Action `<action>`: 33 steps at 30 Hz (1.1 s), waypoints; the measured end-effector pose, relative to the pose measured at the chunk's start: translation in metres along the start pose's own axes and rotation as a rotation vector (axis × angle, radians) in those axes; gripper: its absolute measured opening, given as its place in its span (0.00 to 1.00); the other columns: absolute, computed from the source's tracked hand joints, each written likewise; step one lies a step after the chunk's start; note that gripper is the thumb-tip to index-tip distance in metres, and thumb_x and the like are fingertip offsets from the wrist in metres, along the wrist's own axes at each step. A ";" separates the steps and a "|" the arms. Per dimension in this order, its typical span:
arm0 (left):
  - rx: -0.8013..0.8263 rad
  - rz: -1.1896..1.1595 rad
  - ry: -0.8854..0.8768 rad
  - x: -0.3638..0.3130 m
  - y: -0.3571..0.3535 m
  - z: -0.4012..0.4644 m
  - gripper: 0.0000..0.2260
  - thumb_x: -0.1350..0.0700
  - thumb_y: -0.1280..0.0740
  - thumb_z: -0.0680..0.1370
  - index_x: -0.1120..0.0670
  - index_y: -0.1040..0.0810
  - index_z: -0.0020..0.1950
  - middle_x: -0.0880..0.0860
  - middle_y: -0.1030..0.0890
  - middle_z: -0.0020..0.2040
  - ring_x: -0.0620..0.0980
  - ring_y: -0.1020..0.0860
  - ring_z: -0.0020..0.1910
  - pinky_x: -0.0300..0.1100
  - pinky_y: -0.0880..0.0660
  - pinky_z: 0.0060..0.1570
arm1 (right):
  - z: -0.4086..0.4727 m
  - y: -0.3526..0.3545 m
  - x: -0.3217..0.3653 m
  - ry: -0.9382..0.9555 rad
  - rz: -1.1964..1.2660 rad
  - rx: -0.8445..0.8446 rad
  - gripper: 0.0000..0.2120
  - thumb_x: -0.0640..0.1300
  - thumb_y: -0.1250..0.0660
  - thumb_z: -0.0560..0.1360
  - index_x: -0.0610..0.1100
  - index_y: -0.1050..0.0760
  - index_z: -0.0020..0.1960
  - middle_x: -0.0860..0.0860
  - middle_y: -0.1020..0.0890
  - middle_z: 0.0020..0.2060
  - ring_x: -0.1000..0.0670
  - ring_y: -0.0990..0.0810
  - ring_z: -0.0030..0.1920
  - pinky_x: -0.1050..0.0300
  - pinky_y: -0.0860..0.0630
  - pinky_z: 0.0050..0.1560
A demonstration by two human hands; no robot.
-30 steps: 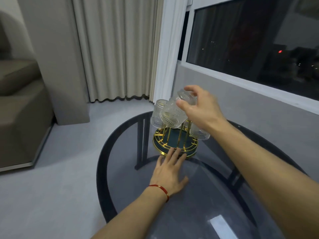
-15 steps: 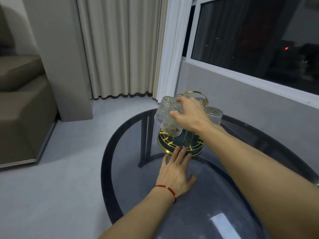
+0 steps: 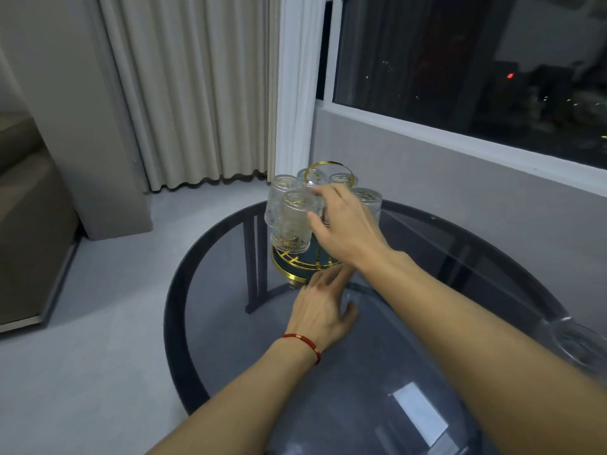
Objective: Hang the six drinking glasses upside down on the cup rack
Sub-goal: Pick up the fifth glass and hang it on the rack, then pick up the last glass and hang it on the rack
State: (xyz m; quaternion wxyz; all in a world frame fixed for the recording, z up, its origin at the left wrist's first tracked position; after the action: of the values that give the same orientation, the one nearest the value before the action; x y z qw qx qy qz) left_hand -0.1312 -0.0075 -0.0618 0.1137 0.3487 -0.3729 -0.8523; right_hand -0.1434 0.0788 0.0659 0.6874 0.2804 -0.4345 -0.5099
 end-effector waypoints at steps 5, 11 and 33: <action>0.045 -0.213 0.019 -0.039 -0.006 -0.001 0.25 0.56 0.31 0.73 0.51 0.28 0.71 0.53 0.21 0.64 0.53 0.23 0.64 0.51 0.24 0.60 | -0.086 0.046 -0.044 -0.070 0.021 -0.097 0.18 0.44 0.34 0.79 0.46 0.24 0.69 0.49 0.21 0.65 0.47 0.23 0.65 0.45 0.26 0.67; 0.127 -0.282 0.030 -0.076 -0.015 -0.014 0.33 0.54 0.31 0.77 0.39 0.38 0.79 0.48 0.23 0.68 0.44 0.25 0.63 0.43 0.25 0.61 | -0.194 0.096 -0.122 -0.431 -0.241 -0.211 0.25 0.46 0.26 0.72 0.42 0.22 0.68 0.40 0.23 0.67 0.35 0.28 0.69 0.36 0.33 0.71; 0.396 -0.618 0.220 -0.140 -0.028 -0.026 0.43 0.32 0.25 0.66 0.39 0.38 0.77 0.39 0.25 0.66 0.39 0.23 0.61 0.34 0.24 0.55 | -0.232 0.094 -0.114 -0.393 0.306 0.151 0.60 0.53 0.18 0.59 0.60 0.50 0.82 0.58 0.20 0.66 0.54 0.20 0.67 0.53 0.22 0.66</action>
State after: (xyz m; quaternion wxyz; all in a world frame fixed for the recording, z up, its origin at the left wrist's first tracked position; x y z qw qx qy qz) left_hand -0.0096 0.0611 -0.0226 -0.1786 0.5491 -0.3931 -0.7155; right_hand 0.0929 0.2034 0.0007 0.6360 0.1576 -0.6339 -0.4109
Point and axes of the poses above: each hand's wrist, its own z-axis towards the middle knuckle, its own y-axis out of the back of the hand, x = y × z, the point moved 1 cm from there along z, towards the middle knuckle
